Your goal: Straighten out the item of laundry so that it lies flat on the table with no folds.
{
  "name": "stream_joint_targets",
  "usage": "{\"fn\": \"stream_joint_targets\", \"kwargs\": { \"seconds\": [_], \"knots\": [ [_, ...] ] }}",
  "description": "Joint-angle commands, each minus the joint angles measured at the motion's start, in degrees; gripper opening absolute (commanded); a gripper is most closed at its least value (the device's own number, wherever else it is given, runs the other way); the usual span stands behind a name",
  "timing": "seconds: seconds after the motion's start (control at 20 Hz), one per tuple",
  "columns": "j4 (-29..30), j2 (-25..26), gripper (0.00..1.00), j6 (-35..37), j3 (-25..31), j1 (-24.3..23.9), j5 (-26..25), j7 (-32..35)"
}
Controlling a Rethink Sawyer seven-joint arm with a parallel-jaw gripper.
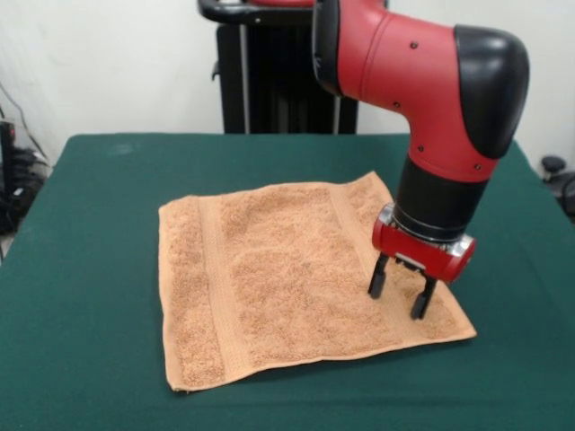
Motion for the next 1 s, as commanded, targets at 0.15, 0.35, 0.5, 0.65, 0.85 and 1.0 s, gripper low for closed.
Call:
{"fn": "stream_joint_targets", "kwargs": {
  "seconds": [0.15, 0.35, 0.5, 0.65, 0.85, 1.0],
  "knots": [
    [-2.00, 4.59, 1.00, 5.29, 10.92, 3.59, 3.04, 17.11],
    [-2.31, 4.81, 1.00, 5.38, 10.67, 3.72, 3.04, 17.31],
    [-1.57, 4.56, 1.00, 4.79, 10.83, 3.42, 2.47, 16.09],
    [0.79, 3.42, 1.00, 2.81, 12.22, 2.31, 1.79, 13.64],
    [4.92, 0.71, 1.00, 1.12, 13.89, 0.03, -0.40, 8.85],
    [8.36, -2.18, 1.00, 1.66, 14.59, -1.64, -2.18, 5.79]
  ]
}}
